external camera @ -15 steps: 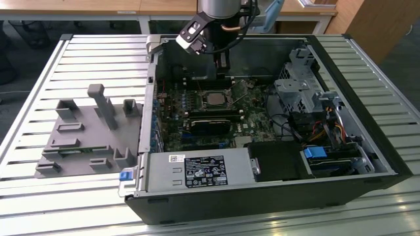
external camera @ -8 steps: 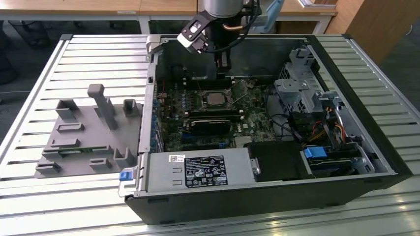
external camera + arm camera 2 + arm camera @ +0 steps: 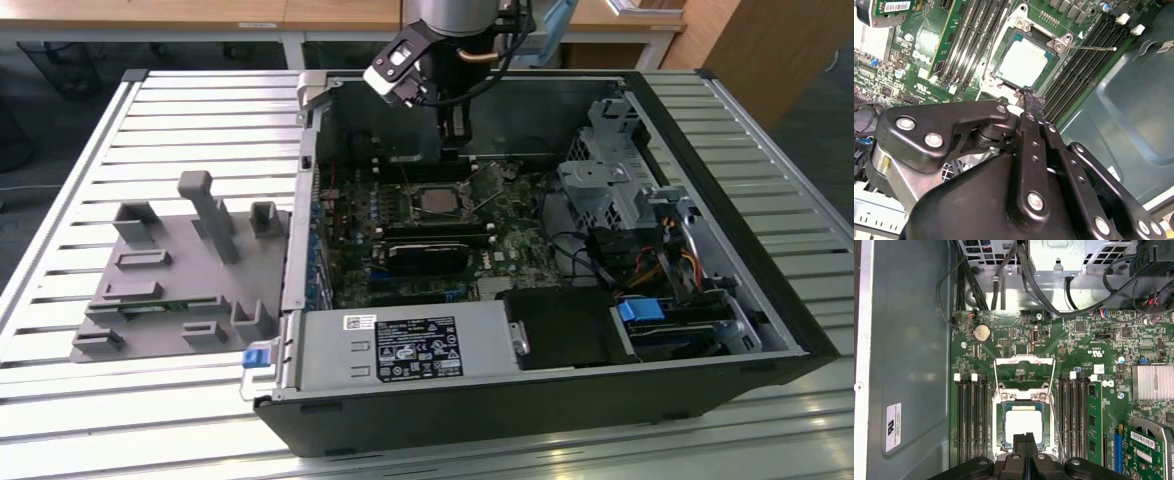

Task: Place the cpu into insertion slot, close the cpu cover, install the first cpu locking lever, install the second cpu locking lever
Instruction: 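Close the cpu cover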

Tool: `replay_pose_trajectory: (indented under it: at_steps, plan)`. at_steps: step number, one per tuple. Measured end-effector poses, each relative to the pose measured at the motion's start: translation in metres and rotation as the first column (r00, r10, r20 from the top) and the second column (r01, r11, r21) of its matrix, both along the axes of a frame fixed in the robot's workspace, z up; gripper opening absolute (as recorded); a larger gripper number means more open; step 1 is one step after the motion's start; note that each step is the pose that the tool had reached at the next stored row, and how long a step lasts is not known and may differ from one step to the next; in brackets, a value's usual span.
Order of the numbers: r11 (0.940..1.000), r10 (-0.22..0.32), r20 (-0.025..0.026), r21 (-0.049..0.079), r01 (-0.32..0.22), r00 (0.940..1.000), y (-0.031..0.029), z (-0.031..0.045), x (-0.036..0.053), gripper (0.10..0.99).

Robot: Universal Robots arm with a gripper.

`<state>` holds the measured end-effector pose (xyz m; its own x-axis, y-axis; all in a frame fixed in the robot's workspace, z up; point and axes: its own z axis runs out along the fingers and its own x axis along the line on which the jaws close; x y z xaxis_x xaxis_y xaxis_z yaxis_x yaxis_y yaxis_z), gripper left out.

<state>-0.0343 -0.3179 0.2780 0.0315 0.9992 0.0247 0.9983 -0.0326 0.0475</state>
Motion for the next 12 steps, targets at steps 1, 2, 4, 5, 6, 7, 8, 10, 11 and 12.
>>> replay_pose_trajectory:
  at_steps: [1,2,4,5,6,7,8,10,11,12]
  plan:
    - [1.0000,0.000,-0.0001,0.000,0.000,1.0000,0.0000,0.0000,0.0000,0.106]
    - [1.0000,0.000,-0.0002,0.000,0.000,1.0000,0.0000,0.0000,0.0000,0.106]
    - [1.0000,0.000,-0.0003,0.000,0.000,1.0000,0.0000,0.0000,0.0000,0.106]
    - [1.0000,0.000,-0.0004,0.000,0.000,1.0000,0.0000,0.0000,0.0001,0.106]
    - [1.0000,0.000,-0.0004,0.000,0.000,1.0000,0.0000,0.0000,0.0008,0.106]
    - [1.0000,0.000,-0.0005,0.000,0.000,1.0000,0.0000,0.0000,0.0018,0.106]
    - [1.0000,0.000,-0.0004,0.000,0.000,1.0000,0.0000,0.0000,0.0029,0.106]
    - [1.0000,0.001,-0.0003,0.000,-0.001,1.0000,0.0000,0.0000,0.0051,0.106]
    - [1.0000,0.001,-0.0003,0.000,-0.001,1.0000,0.0000,0.0000,0.0058,0.106]
    - [1.0000,0.001,-0.0003,0.000,-0.001,1.0000,0.0000,0.0000,0.0065,0.106]
